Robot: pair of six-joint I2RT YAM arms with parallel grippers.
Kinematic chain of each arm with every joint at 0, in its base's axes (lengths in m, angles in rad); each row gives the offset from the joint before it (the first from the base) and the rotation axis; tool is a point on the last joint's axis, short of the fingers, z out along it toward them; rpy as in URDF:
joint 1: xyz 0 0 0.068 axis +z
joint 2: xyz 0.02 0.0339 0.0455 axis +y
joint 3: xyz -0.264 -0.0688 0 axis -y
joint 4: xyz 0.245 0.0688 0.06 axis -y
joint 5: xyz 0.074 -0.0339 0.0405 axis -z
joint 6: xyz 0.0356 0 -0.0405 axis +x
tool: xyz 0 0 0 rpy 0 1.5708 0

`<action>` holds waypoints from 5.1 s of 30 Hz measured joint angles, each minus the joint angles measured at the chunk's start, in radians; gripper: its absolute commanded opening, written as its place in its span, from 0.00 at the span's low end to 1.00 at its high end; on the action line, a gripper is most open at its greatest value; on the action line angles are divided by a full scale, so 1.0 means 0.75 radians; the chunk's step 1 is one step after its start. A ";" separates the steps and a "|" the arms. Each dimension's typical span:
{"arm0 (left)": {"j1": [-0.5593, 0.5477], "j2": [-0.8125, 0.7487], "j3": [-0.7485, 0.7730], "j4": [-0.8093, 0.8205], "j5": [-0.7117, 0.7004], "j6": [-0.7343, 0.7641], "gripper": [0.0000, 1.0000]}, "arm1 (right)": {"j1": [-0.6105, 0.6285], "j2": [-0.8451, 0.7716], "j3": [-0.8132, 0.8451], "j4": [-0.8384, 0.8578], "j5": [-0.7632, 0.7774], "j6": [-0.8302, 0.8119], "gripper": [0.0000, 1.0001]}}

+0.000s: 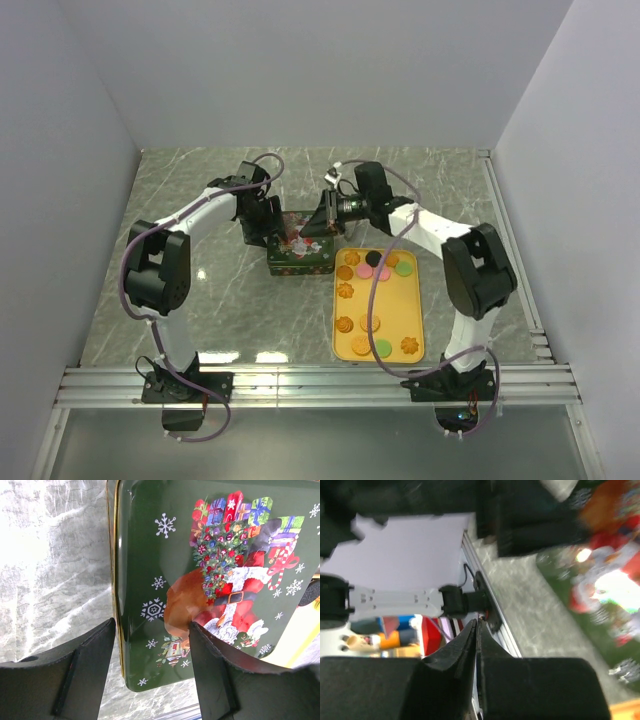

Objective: Pack the cookies

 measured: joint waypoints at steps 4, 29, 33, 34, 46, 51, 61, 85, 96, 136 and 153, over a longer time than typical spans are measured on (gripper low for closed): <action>0.001 -0.010 -0.015 0.007 0.000 -0.002 0.66 | -0.046 0.203 -0.094 0.153 -0.001 0.073 0.04; -0.003 -0.101 -0.091 0.054 -0.041 -0.014 0.70 | -0.051 -0.132 0.018 -0.338 0.284 -0.200 0.80; -0.005 -0.161 -0.078 0.078 -0.081 -0.046 0.73 | -0.051 -0.265 0.148 -0.426 0.391 -0.253 0.84; -0.008 -0.187 -0.078 0.091 -0.098 -0.065 0.73 | -0.049 -0.284 0.175 -0.432 0.413 -0.255 0.84; -0.328 -0.431 0.007 0.267 -0.636 -0.371 0.89 | 0.052 -0.377 0.287 -0.507 0.946 -0.059 0.94; -0.473 -0.368 0.205 0.108 -0.919 -0.546 0.91 | 0.160 -0.268 0.626 -0.713 1.270 0.051 0.96; -0.561 0.069 0.850 -0.484 -1.188 -0.763 0.87 | 0.247 -0.120 0.903 -0.950 1.811 0.225 0.98; -0.610 -0.277 0.425 -0.288 -0.904 -0.658 0.99 | 0.457 0.040 1.324 -1.285 1.969 0.140 1.00; -0.647 -0.374 0.395 -0.199 -0.886 -0.626 0.99 | 0.527 -0.120 1.155 -1.162 2.057 0.156 1.00; -0.622 -0.462 0.301 -0.053 -0.738 -0.630 0.98 | 0.584 -0.175 1.129 -1.147 2.058 0.204 1.00; -0.619 -0.470 0.277 -0.023 -0.736 -0.630 0.98 | 0.584 -0.180 1.113 -1.134 2.055 0.204 1.00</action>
